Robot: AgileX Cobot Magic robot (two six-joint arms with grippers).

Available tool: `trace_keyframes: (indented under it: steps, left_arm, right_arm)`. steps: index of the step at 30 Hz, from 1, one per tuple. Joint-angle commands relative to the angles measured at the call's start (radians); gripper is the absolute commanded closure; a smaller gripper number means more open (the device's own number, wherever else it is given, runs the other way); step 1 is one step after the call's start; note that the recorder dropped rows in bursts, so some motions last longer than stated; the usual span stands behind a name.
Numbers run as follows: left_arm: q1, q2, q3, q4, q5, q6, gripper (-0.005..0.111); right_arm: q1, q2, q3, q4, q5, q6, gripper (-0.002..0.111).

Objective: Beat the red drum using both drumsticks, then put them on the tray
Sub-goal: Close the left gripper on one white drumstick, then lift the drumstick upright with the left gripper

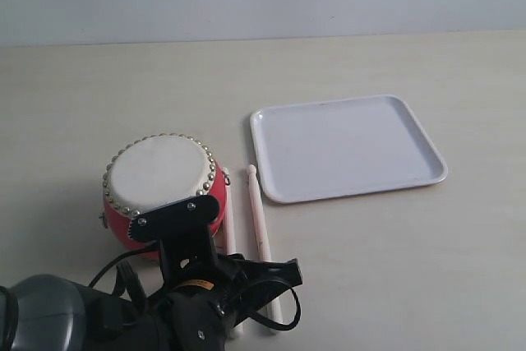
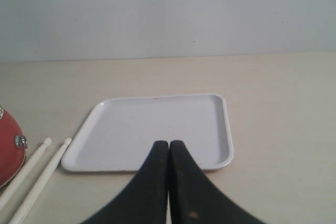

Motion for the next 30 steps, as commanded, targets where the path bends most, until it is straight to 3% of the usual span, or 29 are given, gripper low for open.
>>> trace_keyframes:
  steps: [1, 21, 30]
  left_arm:
    - [-0.016, 0.007, 0.002, -0.016, -0.005, -0.010, 0.107]
    - [-0.037, -0.132, -0.002, -0.016, -0.169, -0.002, 0.107]
    - [-0.037, -0.167, -0.077, -0.016, -0.234, 0.103, 0.107]
  right_arm:
    - [-0.006, -0.006, 0.004, -0.002, -0.006, -0.002, 0.108]
    - [-0.006, -0.006, 0.004, -0.002, -0.006, -0.002, 0.108]
    - [-0.006, -0.006, 0.004, -0.002, -0.006, -0.002, 0.108]
